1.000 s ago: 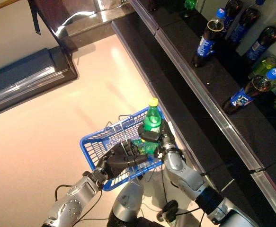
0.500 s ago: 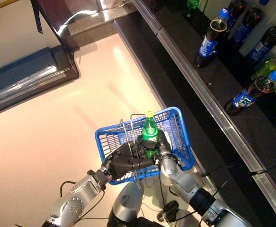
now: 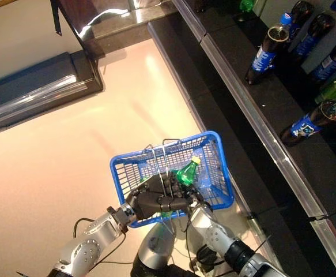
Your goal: Pick up the drink and place into the basket.
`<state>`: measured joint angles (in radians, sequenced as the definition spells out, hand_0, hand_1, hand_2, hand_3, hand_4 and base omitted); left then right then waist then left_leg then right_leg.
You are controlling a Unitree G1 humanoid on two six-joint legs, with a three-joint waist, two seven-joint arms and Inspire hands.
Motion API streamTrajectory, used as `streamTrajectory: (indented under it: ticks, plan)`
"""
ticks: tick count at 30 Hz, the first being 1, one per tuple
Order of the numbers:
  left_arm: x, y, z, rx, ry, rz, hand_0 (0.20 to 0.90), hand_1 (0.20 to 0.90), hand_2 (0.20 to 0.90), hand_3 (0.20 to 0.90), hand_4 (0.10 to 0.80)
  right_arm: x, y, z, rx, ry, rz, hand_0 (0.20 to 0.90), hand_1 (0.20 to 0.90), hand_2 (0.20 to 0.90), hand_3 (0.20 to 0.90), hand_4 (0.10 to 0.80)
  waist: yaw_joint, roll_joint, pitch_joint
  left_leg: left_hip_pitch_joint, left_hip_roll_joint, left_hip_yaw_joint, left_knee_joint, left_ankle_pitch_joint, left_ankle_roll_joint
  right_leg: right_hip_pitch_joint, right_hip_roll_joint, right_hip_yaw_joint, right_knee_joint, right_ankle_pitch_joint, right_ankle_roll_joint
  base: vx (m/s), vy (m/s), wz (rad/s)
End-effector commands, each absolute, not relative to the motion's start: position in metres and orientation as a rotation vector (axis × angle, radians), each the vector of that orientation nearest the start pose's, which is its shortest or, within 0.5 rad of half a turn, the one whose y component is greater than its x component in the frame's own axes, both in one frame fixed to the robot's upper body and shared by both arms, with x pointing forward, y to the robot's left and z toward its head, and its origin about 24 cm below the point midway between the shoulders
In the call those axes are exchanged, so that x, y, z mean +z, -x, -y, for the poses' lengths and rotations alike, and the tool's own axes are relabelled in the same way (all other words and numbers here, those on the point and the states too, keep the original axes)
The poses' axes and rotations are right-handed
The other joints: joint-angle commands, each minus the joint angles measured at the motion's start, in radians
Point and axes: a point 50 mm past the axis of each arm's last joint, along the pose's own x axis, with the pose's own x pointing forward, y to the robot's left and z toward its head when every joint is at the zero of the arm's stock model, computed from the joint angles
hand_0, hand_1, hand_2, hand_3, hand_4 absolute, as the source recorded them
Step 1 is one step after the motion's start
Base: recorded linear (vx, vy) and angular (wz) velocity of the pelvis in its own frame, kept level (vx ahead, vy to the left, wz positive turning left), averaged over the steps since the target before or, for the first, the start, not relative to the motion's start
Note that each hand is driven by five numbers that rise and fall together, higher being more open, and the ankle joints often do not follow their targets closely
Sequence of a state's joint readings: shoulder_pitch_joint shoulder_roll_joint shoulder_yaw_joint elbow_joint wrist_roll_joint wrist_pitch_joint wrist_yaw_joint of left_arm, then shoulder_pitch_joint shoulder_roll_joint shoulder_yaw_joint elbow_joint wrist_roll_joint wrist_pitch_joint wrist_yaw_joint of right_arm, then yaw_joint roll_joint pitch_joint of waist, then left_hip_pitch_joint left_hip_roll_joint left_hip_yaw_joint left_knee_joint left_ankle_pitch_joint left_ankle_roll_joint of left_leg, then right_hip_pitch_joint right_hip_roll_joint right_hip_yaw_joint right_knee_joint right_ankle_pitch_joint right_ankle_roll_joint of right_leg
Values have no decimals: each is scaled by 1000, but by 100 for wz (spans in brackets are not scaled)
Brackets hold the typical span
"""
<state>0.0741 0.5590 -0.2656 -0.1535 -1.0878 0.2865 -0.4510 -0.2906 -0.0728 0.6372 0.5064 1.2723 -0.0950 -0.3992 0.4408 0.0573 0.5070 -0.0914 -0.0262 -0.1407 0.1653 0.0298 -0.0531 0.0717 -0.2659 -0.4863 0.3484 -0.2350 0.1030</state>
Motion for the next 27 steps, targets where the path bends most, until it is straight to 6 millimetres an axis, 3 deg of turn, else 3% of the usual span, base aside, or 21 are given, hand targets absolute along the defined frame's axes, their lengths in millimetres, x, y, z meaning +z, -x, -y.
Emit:
streamTrajectory:
  ticks: [1, 7, 11, 27]
  plan:
    - [163, -184, -96, -1416, 803, 330, 300, 300, 300, 200, 100, 7, -255, -18, 187, -1058, -588, 300, 300, 300, 200, 100, -12, -8, -223, -117, -20, -21, 133, -3, -24, 102, 11, 12, -196, 190, 11, 0, 0, 0]
    - [164, -182, -92, -1430, 804, 320, 300, 300, 300, 200, 100, 11, -258, -24, 222, -1126, -633, 300, 300, 300, 200, 100, -10, -6, -222, -114, -22, -22, 133, -3, -21, 91, 7, 9, -189, 195, 11, 5, 1, 0]
    - [164, -183, -93, -1432, 805, 309, 300, 300, 300, 200, 100, 10, -265, -18, 199, -1144, -658, 300, 300, 300, 200, 100, -6, -7, -226, -113, -23, -22, 138, -4, -21, 92, 4, 3, -184, 194, 11, 53, 10, 1]
    - [162, -182, -90, -1431, 824, 216, 300, 300, 300, 200, 100, -18, -293, 30, -159, -1314, -758, 300, 300, 300, 200, 100, 28, -4, -257, -80, -27, -34, 152, -26, -7, 107, -8, -25, -145, 186, 17, 81, 11, 6]
